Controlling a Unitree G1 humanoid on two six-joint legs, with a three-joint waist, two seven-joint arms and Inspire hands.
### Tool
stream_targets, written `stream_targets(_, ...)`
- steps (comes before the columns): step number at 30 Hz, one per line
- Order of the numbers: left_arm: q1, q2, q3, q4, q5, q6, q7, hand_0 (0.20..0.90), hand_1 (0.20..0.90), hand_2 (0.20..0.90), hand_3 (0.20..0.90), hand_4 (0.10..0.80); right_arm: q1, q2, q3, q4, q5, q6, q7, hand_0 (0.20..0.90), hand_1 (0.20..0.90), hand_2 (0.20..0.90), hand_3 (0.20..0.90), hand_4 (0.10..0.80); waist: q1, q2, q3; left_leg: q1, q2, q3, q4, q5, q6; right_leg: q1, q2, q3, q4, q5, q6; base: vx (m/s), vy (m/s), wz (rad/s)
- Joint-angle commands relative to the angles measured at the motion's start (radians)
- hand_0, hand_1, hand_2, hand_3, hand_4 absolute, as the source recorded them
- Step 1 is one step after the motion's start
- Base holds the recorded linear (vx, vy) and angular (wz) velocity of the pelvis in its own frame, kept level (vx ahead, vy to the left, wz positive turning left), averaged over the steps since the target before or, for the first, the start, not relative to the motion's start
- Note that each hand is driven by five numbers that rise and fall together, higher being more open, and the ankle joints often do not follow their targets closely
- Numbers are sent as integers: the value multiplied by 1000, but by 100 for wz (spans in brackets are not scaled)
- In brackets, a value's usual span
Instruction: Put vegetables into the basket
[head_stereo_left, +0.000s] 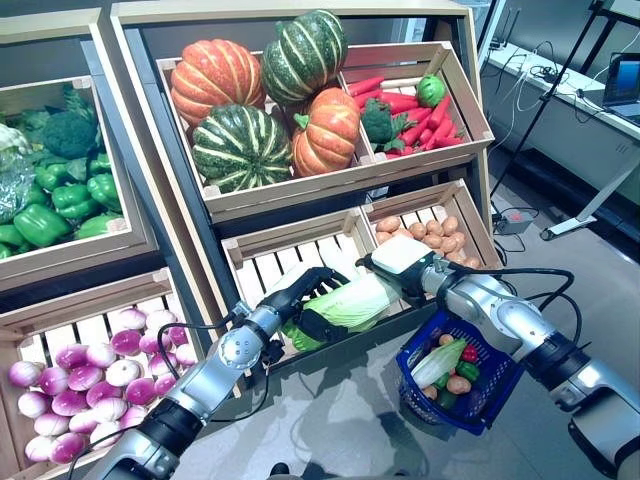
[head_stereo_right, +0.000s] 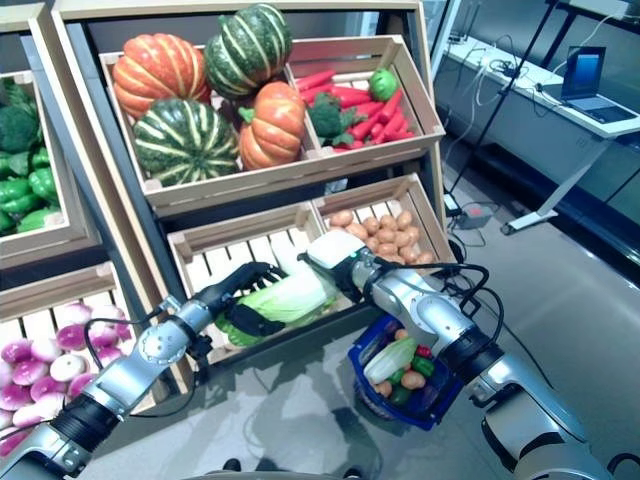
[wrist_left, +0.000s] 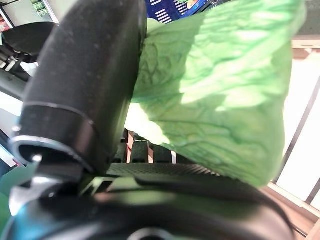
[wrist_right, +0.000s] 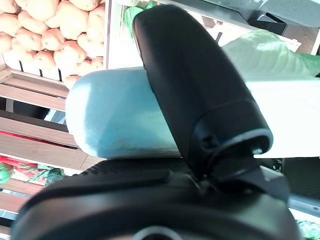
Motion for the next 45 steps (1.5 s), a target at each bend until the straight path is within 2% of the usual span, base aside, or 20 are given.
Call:
stream_targets(1, -196, -122, 34, -183, -153, -182, 27, 300, 300, 300, 300, 400, -22, 57, 48, -20, 37, -61, -64, 900, 900, 900, 900, 800, 9, -19, -75, -2, -44, 27, 1, -52, 37, 14, -11, 73, 21, -16, -27, 0, 0, 0)
stream_targets(7, -200, -125, 30, -191, -148, -175, 27, 300, 300, 300, 300, 400, -18, 58, 63, -9, 35, -65, -43, 900, 900, 900, 900, 800, 8, -20, -75, -2, -45, 27, 1, -52, 37, 14, -11, 74, 22, -16, -27, 7, 1, 0)
stream_targets(9, -206, -128, 24, -187, -149, -170, 29, 300, 300, 300, 300, 400, -20, 60, 72, 1, 41, -64, -38, 300, 300, 300, 300, 400, 6, -20, -76, 2, -45, 27, 1, -62, 36, 19, -11, 75, 19, -22, -26, 34, -1, 0)
stream_targets(24, -216, -134, 20, -168, -138, -157, 32, 300, 300, 300, 300, 400, -25, 67, 74, 17, 37, -64, -43, 300, 300, 300, 300, 400, -2, -23, -81, -4, -46, 36, 1, -51, 37, 9, -12, 80, 16, -8, -25, -13, 2, 0)
stream_targets(29, -207, -128, 23, -162, -122, -121, 10, 300, 300, 300, 300, 400, -19, 67, 67, 16, 26, -46, -35, 300, 300, 300, 300, 400, -5, -21, -83, 0, -46, 42, 1, -61, 38, 13, -10, 83, 13, -16, -23, 0, 0, 0)
stream_targets(30, -204, -123, 22, -157, -115, -100, -14, 813, 813, 813, 813, 742, -17, 66, 64, 17, 25, -38, -31, 300, 300, 300, 300, 400, -6, -20, -82, -4, -46, 45, 1, -51, 39, 7, -10, 84, 16, -9, -25, 0, 0, 0)
stream_targets(31, -203, -123, 22, -156, -111, -95, -18, 900, 900, 900, 900, 800, -17, 67, 63, 18, 24, -38, -30, 300, 300, 300, 300, 400, -7, -19, -82, -4, -46, 45, 1, -51, 39, 6, -10, 85, 16, -9, -25, -39, 11, -2)
stream_targets(37, -197, -97, 1, -124, -67, -79, -26, 900, 900, 900, 900, 800, -13, 62, 65, 21, 19, -8, -10, 300, 300, 300, 300, 400, -15, -15, -84, -2, -43, 55, 1, -51, 39, 2, -7, 93, 16, -8, -22, -3, 14, -5)
stream_targets(38, -172, -69, 32, -137, -69, -77, -21, 900, 900, 900, 900, 800, 9, 37, 52, -4, 27, 35, 23, 300, 300, 300, 300, 400, -22, -12, -85, -1, -42, 70, 1, -52, 41, -2, -7, 97, 14, -5, -23, -6, 36, -6)
stream_targets(45, -86, -31, 94, -181, -52, -38, 12, 900, 900, 900, 900, 800, 90, -56, -56, -121, 36, 111, 162, 300, 300, 300, 300, 400, -56, -9, -74, 8, -32, 97, 1, -61, 36, -9, 3, 124, 17, -8, -26, 10, 31, -13)
